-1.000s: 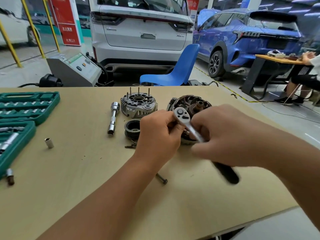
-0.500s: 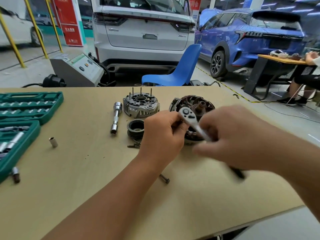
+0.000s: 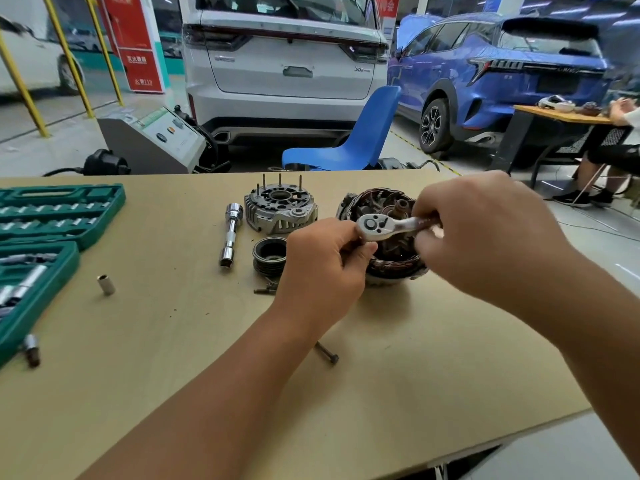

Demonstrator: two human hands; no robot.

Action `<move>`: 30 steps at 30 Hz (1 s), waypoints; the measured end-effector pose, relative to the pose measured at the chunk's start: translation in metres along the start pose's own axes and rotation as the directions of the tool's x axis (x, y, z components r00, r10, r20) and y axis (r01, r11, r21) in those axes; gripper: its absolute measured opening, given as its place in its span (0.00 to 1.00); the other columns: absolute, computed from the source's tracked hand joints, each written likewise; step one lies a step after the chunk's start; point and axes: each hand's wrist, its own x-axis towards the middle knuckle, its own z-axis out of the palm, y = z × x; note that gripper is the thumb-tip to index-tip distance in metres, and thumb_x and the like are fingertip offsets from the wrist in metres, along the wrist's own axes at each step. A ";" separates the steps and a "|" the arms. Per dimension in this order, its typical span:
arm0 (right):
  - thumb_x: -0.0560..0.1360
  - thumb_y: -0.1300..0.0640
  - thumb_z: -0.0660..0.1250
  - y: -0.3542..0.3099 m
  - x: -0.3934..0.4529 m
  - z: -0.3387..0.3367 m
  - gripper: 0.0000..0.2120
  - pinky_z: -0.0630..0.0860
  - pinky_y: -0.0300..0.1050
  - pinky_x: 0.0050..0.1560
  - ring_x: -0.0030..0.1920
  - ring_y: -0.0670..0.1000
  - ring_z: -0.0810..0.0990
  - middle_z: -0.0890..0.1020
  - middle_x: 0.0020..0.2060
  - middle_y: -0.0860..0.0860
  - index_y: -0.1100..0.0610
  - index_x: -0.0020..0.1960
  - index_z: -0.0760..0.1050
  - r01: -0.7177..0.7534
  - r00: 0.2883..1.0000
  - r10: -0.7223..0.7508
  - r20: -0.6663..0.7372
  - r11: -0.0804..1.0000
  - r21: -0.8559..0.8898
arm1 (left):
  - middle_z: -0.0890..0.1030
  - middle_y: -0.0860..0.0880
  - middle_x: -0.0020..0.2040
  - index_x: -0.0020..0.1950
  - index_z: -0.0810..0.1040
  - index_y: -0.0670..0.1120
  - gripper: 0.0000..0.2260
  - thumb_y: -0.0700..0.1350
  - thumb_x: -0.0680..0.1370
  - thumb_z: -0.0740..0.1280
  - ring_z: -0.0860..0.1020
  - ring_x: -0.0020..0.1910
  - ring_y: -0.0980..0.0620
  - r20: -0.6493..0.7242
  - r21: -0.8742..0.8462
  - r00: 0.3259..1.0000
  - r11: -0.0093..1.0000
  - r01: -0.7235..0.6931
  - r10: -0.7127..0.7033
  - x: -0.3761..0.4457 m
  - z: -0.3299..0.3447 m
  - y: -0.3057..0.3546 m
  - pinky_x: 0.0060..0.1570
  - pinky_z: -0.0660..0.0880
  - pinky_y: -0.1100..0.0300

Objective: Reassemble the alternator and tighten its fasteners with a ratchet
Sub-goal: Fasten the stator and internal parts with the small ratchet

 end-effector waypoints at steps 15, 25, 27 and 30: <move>0.68 0.50 0.66 -0.007 -0.001 -0.004 0.06 0.77 0.50 0.39 0.40 0.55 0.78 0.79 0.37 0.47 0.48 0.44 0.79 -0.057 0.994 0.051 0.100 0.997 0.055 | 0.81 0.49 0.34 0.43 0.86 0.42 0.06 0.43 0.77 0.75 0.79 0.34 0.51 0.014 -0.045 1.000 0.999 0.024 -0.023 0.002 -0.004 -0.005 0.35 0.76 0.53; 0.74 0.54 0.64 -0.006 -0.004 -0.007 0.04 0.74 0.47 0.35 0.40 0.56 0.78 0.78 0.39 0.49 0.47 0.46 0.77 -0.062 0.996 0.065 0.053 0.997 -0.055 | 0.81 0.48 0.34 0.45 0.87 0.41 0.05 0.42 0.77 0.75 0.77 0.33 0.49 0.031 -0.033 0.999 0.999 0.022 -0.021 0.003 -0.007 -0.004 0.36 0.75 0.54; 0.77 0.53 0.64 -0.012 -0.011 -0.001 0.04 0.75 0.47 0.30 0.37 0.54 0.80 0.79 0.38 0.49 0.50 0.44 0.76 -0.021 0.981 -0.003 0.192 0.992 0.122 | 0.77 0.52 0.32 0.40 0.84 0.42 0.07 0.42 0.77 0.76 0.72 0.31 0.54 0.035 -0.003 0.999 1.000 -0.014 0.014 0.002 -0.007 0.000 0.34 0.70 0.59; 0.78 0.52 0.68 -0.009 -0.022 0.010 0.10 0.77 0.49 0.29 0.29 0.46 0.78 0.78 0.32 0.47 0.52 0.39 0.74 -0.018 0.940 -0.118 0.319 0.919 0.393 | 0.78 0.56 0.33 0.41 0.84 0.46 0.07 0.47 0.73 0.79 0.72 0.30 0.57 0.100 -0.028 0.995 0.999 0.018 -0.015 0.002 -0.011 -0.008 0.33 0.66 0.69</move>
